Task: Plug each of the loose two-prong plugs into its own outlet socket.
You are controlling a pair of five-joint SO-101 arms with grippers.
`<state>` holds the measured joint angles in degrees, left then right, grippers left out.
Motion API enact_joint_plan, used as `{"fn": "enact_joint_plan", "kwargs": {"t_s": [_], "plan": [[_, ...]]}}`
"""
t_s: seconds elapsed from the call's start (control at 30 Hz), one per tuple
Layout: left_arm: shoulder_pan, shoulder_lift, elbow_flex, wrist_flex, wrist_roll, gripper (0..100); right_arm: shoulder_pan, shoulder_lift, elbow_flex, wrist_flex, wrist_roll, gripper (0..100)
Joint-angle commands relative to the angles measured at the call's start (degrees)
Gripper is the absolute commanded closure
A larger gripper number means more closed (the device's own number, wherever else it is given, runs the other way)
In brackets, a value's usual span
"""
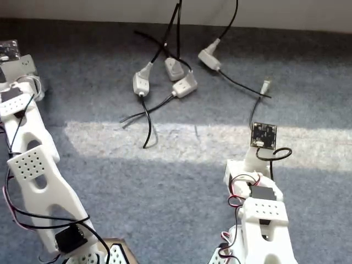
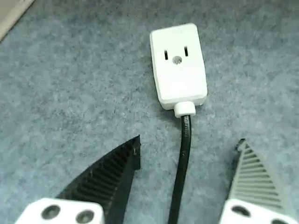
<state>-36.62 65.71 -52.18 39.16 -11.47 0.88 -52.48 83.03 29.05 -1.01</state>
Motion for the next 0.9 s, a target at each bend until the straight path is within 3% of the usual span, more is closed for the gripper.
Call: {"fn": "enact_joint_plan", "kwargs": {"t_s": [0.0, 0.1, 0.33, 0.6, 0.7, 0.87], "plan": [[0.0, 5.5, -0.5, -12.7, 0.4, 69, -0.5, 0.1, -0.1, -0.9, -0.5, 73.3], [-0.3, 8.1, -0.5, -18.5, 2.2, 69, -0.5, 0.1, -0.1, -0.9, -0.5, 73.3], [-0.8, 9.3, -0.3, -30.6, 19.1, 69, -0.5, 0.1, -0.1, -0.9, -0.5, 73.3], [2.1, 12.4, -0.6, -32.4, 19.7, 70, -0.5, 0.2, -0.1, -0.9, -0.5, 73.3], [2.4, 13.2, -0.6, -32.4, 19.7, 77, -0.5, 0.2, -0.1, -0.9, -0.5, 73.3], [2.4, 13.5, -0.6, -32.5, 19.9, 99, -0.5, 0.2, -0.1, -0.9, -0.5, 73.3]]}}
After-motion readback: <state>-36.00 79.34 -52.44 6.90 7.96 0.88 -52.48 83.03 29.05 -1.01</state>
